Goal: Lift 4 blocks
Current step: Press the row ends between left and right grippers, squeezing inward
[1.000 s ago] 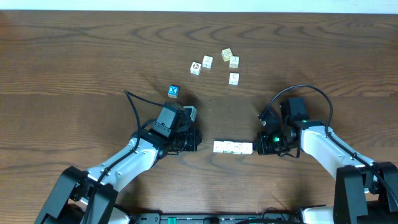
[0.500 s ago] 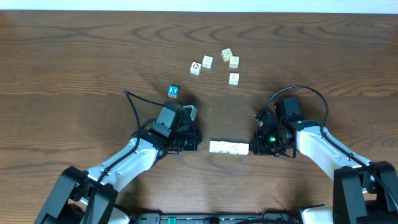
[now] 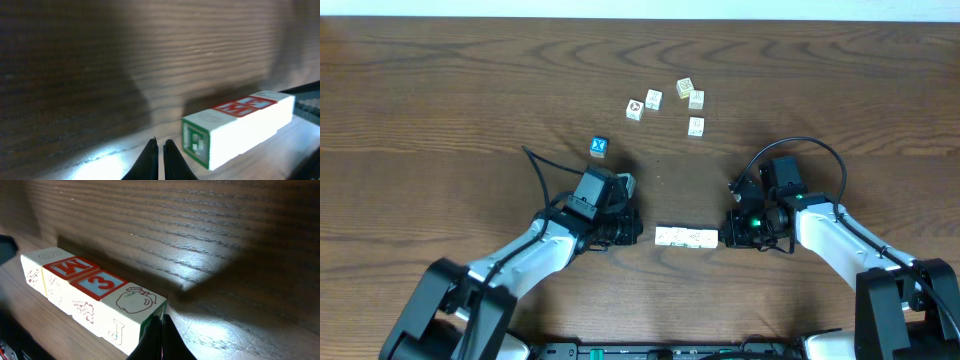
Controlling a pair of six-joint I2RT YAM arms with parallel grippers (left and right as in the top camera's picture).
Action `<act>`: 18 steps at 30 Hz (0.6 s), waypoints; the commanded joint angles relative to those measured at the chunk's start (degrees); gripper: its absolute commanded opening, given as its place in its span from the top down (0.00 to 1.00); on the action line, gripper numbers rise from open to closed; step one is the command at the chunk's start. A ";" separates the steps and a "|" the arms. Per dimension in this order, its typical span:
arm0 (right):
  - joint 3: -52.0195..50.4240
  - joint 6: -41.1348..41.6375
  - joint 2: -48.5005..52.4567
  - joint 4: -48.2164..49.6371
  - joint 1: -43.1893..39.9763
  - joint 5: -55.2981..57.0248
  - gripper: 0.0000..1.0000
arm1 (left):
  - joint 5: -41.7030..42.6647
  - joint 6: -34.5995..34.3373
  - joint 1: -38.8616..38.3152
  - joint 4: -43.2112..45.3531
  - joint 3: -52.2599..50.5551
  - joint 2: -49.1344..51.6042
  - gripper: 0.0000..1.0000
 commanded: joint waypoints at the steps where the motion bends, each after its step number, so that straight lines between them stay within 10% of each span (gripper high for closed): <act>1: -0.20 0.63 0.37 0.02 0.46 -1.14 0.99 | -0.66 -1.31 -1.11 0.26 -0.13 2.86 0.93; 18: -0.20 0.61 0.37 -0.07 0.46 -1.40 0.99 | 0.02 4.52 -3.39 1.01 -0.11 4.42 0.93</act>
